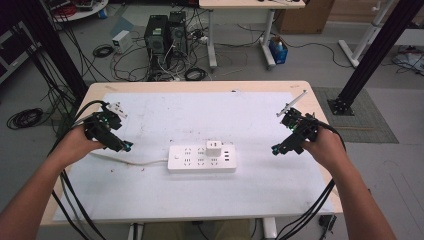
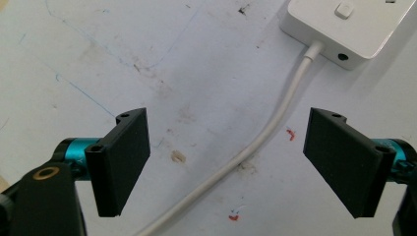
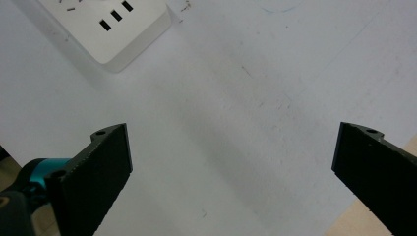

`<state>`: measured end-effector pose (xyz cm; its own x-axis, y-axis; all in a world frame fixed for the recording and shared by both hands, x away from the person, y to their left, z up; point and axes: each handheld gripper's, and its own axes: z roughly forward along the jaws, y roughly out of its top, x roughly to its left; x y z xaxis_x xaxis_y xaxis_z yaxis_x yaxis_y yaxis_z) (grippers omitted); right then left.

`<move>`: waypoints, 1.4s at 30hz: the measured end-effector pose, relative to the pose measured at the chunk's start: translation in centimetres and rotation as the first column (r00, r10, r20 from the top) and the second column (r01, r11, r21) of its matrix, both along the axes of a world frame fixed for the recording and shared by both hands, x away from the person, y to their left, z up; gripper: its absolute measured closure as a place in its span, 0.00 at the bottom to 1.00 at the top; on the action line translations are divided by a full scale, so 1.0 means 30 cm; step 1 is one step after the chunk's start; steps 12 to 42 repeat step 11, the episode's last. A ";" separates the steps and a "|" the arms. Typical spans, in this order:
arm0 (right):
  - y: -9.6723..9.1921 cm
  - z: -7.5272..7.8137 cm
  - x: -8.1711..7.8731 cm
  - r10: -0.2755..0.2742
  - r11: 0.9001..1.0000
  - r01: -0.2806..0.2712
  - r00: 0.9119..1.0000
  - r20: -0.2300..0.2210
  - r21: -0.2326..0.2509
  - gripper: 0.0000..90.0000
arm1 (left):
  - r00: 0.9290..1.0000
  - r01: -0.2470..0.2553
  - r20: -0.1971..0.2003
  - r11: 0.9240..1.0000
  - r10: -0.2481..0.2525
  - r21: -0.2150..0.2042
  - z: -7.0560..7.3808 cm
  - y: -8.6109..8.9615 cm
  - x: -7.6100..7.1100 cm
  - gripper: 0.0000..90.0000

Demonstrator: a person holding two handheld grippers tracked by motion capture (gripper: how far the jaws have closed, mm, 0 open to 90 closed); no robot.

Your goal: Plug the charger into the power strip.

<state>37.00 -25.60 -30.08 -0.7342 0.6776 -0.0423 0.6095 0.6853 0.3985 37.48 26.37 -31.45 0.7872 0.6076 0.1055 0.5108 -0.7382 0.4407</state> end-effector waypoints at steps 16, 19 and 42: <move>-0.005 -0.008 -0.002 -0.012 1.000 0.012 1.000 0.000 -0.001 0.01 | 1.000 -0.018 0.006 1.000 0.018 -0.011 -0.004 0.001 0.001 0.20; -0.005 -0.008 -0.002 -0.012 1.000 0.012 1.000 0.000 -0.001 0.01 | 1.000 -0.018 0.006 1.000 0.018 -0.011 -0.004 0.001 0.001 0.20; -0.005 -0.008 -0.002 -0.012 1.000 0.012 1.000 0.000 -0.001 0.01 | 1.000 -0.018 0.006 1.000 0.018 -0.011 -0.004 0.001 0.001 0.20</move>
